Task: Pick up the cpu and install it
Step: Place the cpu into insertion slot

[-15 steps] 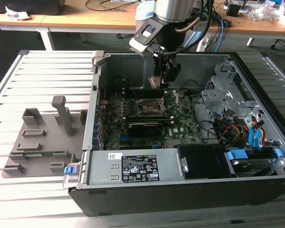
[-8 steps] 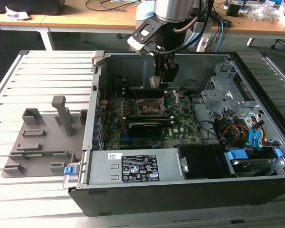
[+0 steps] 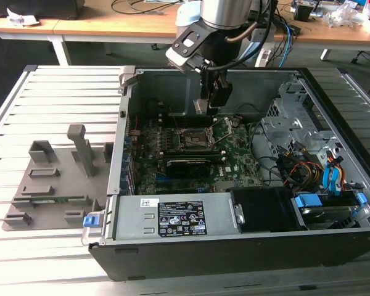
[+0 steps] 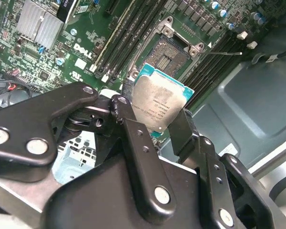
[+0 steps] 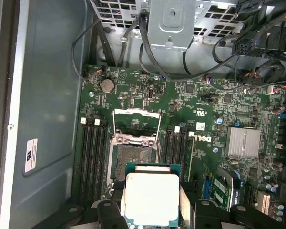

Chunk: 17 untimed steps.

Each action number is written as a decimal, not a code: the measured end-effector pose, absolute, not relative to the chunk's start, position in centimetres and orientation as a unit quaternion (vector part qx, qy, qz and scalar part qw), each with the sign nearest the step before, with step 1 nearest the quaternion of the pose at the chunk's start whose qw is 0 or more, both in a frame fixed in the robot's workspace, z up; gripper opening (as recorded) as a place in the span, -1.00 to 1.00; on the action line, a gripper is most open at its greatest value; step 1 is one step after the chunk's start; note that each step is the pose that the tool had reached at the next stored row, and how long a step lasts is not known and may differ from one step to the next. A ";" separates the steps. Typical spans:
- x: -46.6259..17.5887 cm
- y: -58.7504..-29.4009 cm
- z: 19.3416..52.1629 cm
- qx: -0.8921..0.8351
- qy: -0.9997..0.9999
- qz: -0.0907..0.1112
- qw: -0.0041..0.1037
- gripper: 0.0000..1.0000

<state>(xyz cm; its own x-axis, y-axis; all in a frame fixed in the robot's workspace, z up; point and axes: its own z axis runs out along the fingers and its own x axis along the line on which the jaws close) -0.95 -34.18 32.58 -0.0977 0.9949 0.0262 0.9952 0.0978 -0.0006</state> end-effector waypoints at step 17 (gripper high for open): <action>-1.0 -34.2 29.8 -0.672 -0.741 -0.009 0.010 0.08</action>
